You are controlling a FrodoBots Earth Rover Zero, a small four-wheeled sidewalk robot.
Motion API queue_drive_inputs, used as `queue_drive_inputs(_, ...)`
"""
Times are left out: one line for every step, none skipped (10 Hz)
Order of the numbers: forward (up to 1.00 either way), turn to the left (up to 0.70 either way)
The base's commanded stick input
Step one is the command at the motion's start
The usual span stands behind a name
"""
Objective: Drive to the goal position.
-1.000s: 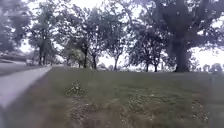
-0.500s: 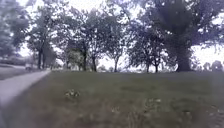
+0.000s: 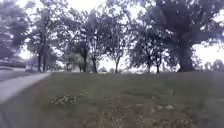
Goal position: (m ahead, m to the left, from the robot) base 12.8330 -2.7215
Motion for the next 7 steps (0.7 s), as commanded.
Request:
queue_drive_inputs(0.7,-0.14)
queue_drive_inputs(0.7,-0.14)
queue_drive_inputs(0.7,-0.14)
queue_drive_inputs(0.7,-0.14)
queue_drive_inputs(0.7,-0.07)
queue_drive_inputs(0.7,0.0)
queue_drive_inputs(0.7,0.0)
